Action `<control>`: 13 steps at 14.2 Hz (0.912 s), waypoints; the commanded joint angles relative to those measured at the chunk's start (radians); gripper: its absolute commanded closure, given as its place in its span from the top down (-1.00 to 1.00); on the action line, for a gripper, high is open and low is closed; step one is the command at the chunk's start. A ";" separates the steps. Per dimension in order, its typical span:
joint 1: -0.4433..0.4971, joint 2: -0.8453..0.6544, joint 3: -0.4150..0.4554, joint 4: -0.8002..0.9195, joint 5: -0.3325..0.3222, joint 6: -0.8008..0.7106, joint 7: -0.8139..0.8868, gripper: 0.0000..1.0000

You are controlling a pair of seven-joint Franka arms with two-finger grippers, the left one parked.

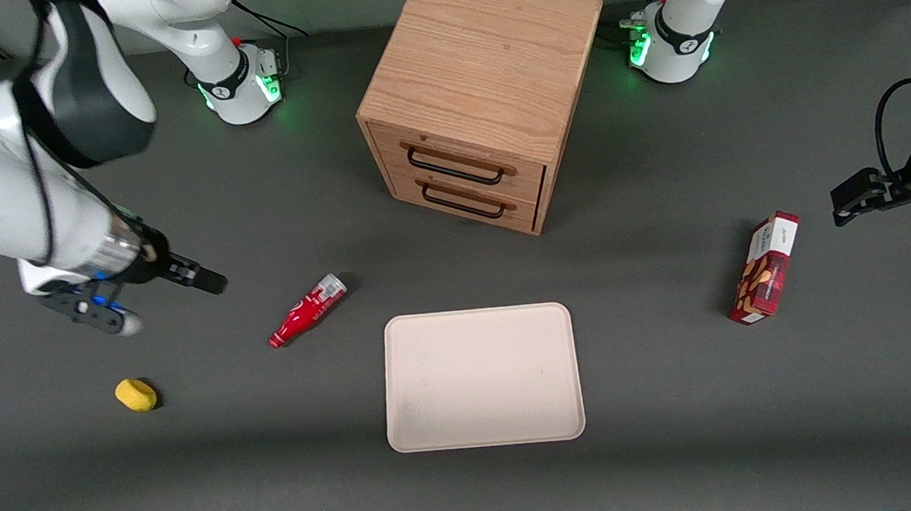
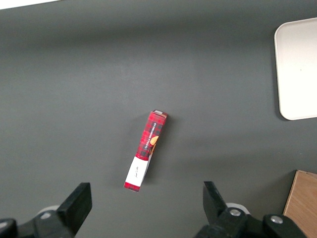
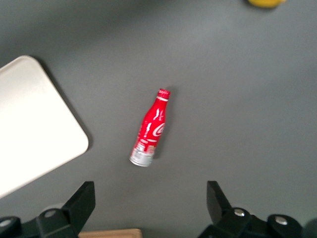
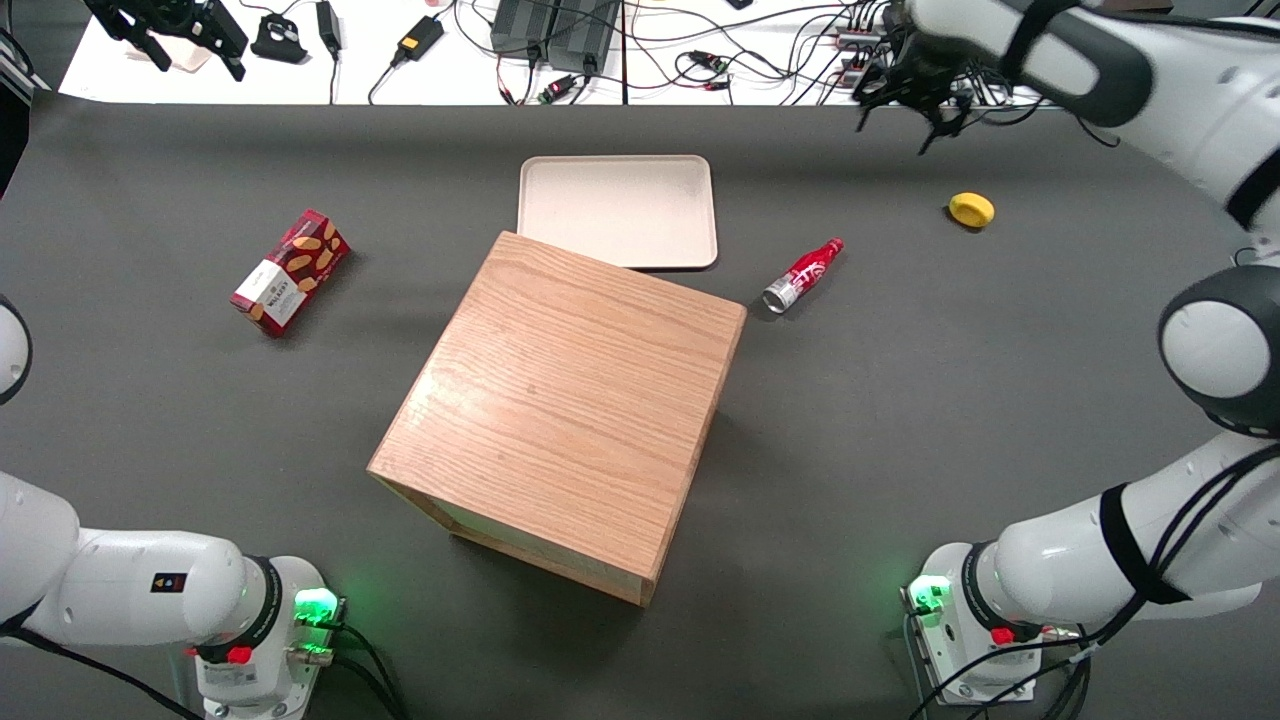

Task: Place coke bottle on tray
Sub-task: 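Move the open right gripper toward the red Coca-Cola bottle, then lower the right gripper around the bottle's body and close it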

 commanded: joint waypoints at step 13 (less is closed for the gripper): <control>0.058 0.299 -0.003 -0.217 -0.098 0.423 0.534 1.00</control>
